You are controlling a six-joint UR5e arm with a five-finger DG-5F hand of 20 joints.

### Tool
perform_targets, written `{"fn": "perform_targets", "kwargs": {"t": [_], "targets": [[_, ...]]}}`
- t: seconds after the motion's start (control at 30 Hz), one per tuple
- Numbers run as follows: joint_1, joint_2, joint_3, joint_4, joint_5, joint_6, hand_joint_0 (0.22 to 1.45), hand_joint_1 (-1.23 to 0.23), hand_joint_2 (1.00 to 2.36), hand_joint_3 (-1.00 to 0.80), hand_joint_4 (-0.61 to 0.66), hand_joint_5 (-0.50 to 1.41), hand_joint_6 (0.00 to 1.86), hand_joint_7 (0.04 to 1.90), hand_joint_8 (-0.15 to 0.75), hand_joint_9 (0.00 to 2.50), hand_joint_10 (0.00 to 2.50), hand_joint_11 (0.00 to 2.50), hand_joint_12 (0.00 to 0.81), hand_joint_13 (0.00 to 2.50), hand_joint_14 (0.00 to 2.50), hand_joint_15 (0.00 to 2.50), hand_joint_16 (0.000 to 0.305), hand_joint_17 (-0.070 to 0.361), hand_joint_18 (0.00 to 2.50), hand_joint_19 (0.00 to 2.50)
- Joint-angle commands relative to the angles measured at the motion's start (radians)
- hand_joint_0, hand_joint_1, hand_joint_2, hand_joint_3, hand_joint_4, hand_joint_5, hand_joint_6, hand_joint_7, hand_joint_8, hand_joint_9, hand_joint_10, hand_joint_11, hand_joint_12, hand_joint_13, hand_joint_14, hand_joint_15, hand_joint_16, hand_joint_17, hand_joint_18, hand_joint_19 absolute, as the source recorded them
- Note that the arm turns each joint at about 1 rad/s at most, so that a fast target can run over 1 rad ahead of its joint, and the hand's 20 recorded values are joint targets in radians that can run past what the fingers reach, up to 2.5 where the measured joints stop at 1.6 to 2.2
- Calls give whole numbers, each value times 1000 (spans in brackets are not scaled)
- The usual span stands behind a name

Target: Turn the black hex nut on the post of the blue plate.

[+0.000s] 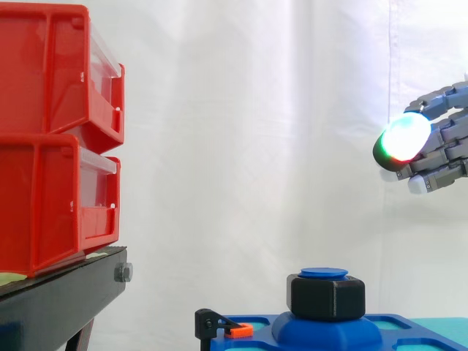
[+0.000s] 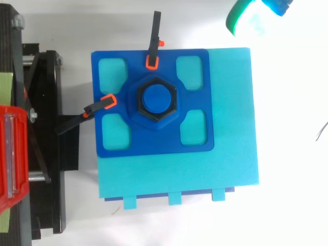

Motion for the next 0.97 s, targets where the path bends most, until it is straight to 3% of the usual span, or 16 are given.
{"fn": "perform_targets", "kwargs": {"t": [0.0,0.93], "targets": [[0,-1,0,0,-1,0,447,-366,1000,-500,64,-278,502,677,172,0,0,0,368,0,0,0,58,131,0,119],[0,-1,0,0,1,0,452,-380,1000,-500,37,-282,502,709,163,0,0,0,361,0,0,0,56,127,0,96]]}}
